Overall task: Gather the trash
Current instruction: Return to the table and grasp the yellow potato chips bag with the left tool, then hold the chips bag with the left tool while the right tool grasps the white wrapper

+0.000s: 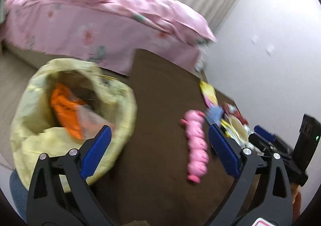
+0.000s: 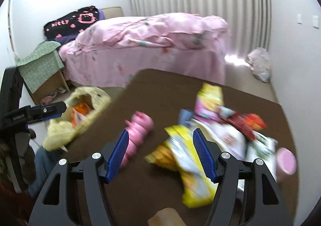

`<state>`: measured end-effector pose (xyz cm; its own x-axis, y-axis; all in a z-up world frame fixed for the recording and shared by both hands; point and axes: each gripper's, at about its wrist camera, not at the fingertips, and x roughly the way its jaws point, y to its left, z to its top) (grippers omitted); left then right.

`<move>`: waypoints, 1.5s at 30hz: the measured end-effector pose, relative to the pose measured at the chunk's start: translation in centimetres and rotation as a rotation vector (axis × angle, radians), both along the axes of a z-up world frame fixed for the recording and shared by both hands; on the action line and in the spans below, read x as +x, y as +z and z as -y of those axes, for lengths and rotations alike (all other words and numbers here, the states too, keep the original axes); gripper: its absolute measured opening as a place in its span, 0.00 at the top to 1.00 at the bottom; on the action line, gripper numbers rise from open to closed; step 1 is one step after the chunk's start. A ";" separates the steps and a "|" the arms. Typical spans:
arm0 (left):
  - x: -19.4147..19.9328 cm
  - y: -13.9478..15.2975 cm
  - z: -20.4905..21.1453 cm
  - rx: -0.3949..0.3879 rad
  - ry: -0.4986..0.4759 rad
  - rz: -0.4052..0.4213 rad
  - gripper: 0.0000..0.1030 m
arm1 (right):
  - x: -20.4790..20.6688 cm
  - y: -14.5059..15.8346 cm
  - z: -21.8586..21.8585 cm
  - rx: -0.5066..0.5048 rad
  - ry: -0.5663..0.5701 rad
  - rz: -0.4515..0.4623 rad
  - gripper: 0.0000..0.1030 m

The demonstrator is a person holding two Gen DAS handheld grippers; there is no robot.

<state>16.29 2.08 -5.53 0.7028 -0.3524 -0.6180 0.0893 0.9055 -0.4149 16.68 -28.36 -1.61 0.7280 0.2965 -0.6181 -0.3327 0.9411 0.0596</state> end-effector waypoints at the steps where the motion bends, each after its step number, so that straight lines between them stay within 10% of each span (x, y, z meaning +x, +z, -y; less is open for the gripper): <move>1: -0.1 0.4 2.0 0.039 -0.037 0.016 0.10 | -0.6 0.0 0.8 -0.010 -0.017 0.018 0.39; 10: 1.2 1.9 13.2 0.169 -0.292 0.139 0.14 | -4.4 -1.1 9.4 0.020 -0.219 0.053 0.43; 16: 9.5 2.6 19.6 0.238 -0.389 0.159 0.18 | -5.7 -2.6 11.9 -0.010 -0.303 0.057 0.43; 27: 24.0 -5.7 25.1 0.334 -0.340 -0.223 0.34 | -4.7 -4.0 15.6 0.006 -0.389 0.032 0.43; 34: 20.8 -6.1 24.0 0.402 -0.399 -0.187 0.63 | -2.6 -4.0 15.0 0.027 -0.340 0.027 0.43; 45: 12.0 -2.4 17.6 0.237 -0.421 -0.147 0.64 | 1.7 -0.9 10.9 -0.003 -0.146 0.043 0.43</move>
